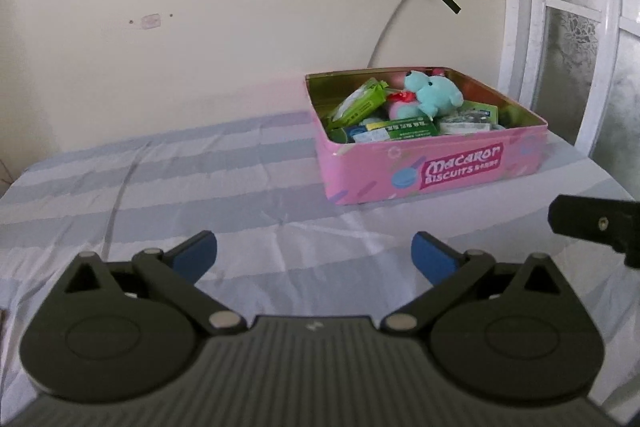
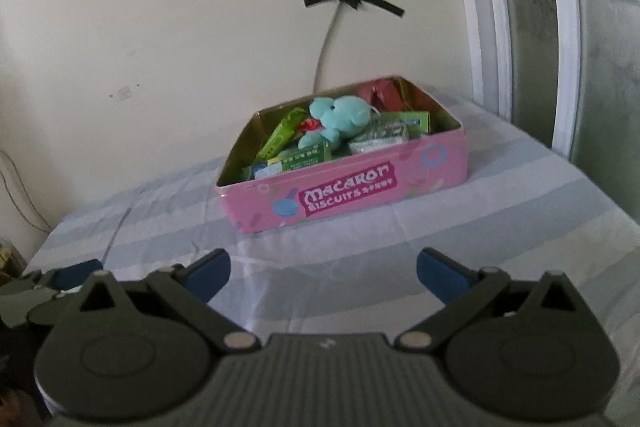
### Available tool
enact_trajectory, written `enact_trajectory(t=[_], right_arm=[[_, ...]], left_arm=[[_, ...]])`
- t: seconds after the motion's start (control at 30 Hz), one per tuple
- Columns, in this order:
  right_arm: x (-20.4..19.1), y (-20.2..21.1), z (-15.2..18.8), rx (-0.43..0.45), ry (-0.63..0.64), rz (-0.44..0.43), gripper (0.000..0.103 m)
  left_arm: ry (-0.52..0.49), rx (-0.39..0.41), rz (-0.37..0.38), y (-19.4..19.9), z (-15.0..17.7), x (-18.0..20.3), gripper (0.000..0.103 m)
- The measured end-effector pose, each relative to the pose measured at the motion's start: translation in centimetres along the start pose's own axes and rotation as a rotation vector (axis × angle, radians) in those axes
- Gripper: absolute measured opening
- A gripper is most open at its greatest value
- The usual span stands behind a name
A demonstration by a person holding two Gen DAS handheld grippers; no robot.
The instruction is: Organize objects
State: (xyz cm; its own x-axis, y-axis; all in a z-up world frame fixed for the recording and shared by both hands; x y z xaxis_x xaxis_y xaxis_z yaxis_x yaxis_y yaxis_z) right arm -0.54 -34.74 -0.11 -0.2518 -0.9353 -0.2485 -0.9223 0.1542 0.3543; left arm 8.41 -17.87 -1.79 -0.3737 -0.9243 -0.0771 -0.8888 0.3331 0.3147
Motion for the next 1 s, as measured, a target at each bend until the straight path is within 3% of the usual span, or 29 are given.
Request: enact_trajectory(t=[0.2,0.6,0.83,1.0], right_arm=[[-0.2,1.3,-0.2,0.073,0.032,0.007,0.103],[0.1,1.8,0.2,0.093,0.049,0.006,0.103],[0.6,0.8,1.4,0.034,0.026,-0.002,0.103],[1.2,0.9,1.1,0.062,0.007,0.012,0.103]], left_arm=[[-0.002,-0.011,-0.067,0.6,0.3,0.2,0.103],[-0.021,-0.070,-0.038,0.8,1.2,2.3,0.103],[-0.032,-0.088,-0.020,0.6,1.6,2.9,0.103],[-0.038,-0.092,-0.015,0.6,1.8,2.9,0.103]])
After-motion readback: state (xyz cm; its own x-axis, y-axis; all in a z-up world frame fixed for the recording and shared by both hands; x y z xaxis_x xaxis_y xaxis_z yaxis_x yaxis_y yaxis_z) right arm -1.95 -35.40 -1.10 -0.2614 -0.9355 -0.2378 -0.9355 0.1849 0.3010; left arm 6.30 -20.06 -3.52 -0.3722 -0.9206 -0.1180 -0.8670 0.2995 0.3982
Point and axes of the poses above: each gripper's, at about its wrist camera, not at the fingertips, and y roughly against the way its jaws point, x to its right, z to its underside, the point moved 8 cm from there along -y, roughly the way its jaws point, and after that the axes turned 14 degrees about x, right-handed, at the moved point
